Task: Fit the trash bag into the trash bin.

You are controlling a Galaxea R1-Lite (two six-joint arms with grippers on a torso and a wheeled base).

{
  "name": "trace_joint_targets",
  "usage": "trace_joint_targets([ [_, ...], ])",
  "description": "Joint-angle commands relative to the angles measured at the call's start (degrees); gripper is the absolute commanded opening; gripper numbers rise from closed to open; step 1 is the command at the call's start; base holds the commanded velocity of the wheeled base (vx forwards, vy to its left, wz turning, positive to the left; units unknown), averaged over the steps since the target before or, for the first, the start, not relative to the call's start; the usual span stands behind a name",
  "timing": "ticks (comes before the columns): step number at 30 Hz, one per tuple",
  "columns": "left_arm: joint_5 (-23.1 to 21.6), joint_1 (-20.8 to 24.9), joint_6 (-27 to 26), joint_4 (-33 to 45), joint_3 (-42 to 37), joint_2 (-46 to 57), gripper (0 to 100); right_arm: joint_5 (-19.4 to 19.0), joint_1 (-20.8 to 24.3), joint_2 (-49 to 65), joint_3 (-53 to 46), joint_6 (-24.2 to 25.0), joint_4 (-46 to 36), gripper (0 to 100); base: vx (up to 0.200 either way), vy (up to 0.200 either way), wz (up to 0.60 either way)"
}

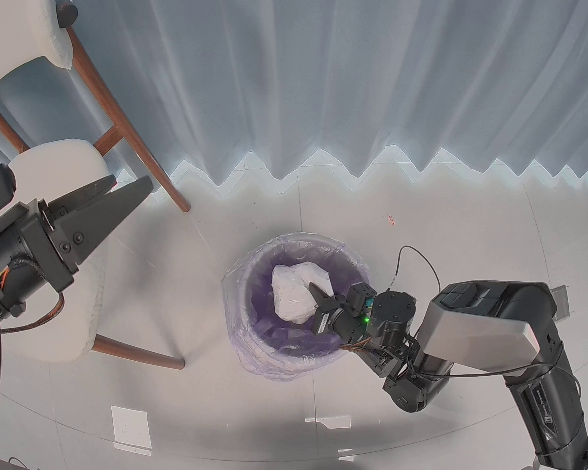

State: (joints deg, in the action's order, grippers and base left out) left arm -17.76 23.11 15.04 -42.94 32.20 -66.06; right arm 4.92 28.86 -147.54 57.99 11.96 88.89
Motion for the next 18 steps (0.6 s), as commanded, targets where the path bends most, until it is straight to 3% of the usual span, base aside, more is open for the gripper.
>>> trace_joint_targets([
  [1,0.01,0.0,0.07,-0.04,-0.03,-0.21,100,0.7,0.85,-0.2,-0.16,-0.01,1.11,0,0.0,0.0,0.0],
  [3,0.01,0.0,0.07,-0.04,-0.03,-0.21,100,1.32,1.03,-0.11,-0.42,-0.01,1.11,0,0.0,0.0,0.0],
  [4,0.01,0.0,0.07,-0.04,-0.03,-0.12,100,1.58,1.38,-0.11,-0.33,-0.01,1.11,100,0.0,0.0,0.0],
  [13,0.01,0.0,0.07,-0.04,-0.03,-0.21,100,2.63,3.05,1.38,-0.51,1.14,1.11,100,0.0,0.0,0.0],
  [18,0.01,0.0,-0.01,-0.04,-0.03,-0.12,100,5.89,5.42,3.67,-0.51,1.49,1.11,100,0.0,0.0,0.0],
])
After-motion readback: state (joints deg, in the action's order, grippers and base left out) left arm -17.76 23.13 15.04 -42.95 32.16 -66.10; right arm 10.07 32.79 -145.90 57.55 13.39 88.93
